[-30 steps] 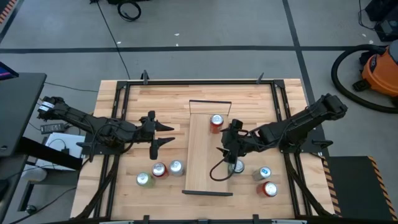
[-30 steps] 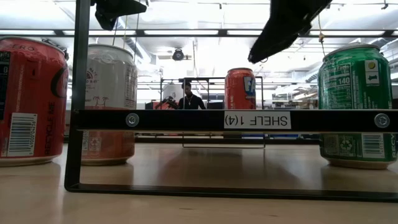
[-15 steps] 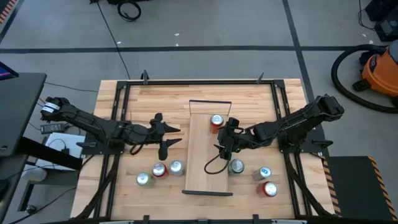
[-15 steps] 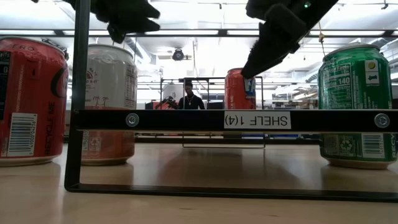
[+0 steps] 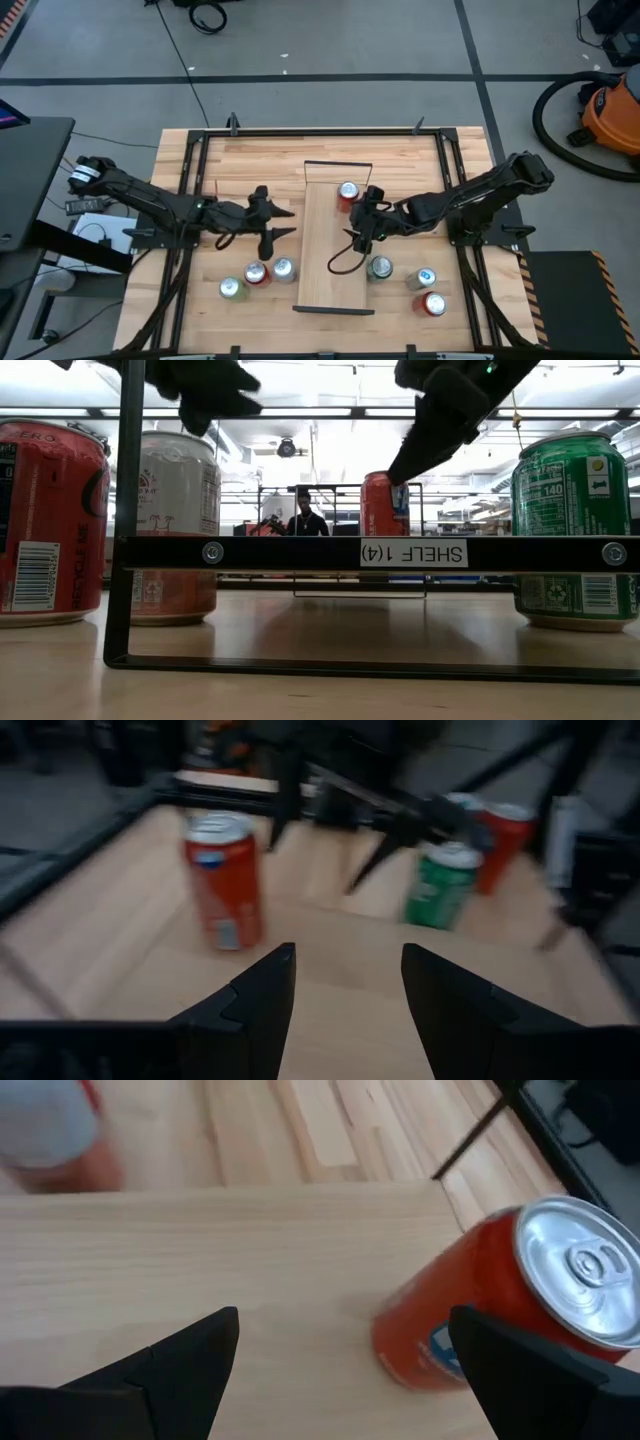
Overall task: Place canned beverage on shelf
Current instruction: Put the red/black soda can on the shelf
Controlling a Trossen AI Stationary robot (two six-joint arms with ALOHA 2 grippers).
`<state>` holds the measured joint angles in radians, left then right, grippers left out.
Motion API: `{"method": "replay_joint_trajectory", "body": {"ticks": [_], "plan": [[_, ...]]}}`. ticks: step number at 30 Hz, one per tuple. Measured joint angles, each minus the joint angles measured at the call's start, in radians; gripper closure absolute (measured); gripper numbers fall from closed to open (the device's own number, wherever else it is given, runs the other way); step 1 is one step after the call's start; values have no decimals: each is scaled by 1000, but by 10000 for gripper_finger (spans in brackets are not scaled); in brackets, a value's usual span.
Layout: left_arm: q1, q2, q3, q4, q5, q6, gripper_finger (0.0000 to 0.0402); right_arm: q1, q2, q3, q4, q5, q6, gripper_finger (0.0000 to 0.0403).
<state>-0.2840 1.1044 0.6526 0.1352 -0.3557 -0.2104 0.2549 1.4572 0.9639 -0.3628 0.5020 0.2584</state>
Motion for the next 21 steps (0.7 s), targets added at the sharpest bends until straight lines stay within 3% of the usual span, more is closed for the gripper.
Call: {"method": "replay_joint_trajectory", "body": {"ticks": [6, 11, 15, 21], "plan": [[-97, 1, 160, -269, 48, 12, 207, 46, -62, 33, -59, 17, 0, 31], [-213, 29, 310, -542, -72, -75, 207, 98, -91, 33, -90, 126, 0, 31], [-271, 36, 375, -631, -97, -164, 207, 131, -84, 30, -65, 174, -8, 31], [-298, 35, 433, -718, -100, -308, 207, 160, -93, -67, 130, 194, -133, 31]]}}
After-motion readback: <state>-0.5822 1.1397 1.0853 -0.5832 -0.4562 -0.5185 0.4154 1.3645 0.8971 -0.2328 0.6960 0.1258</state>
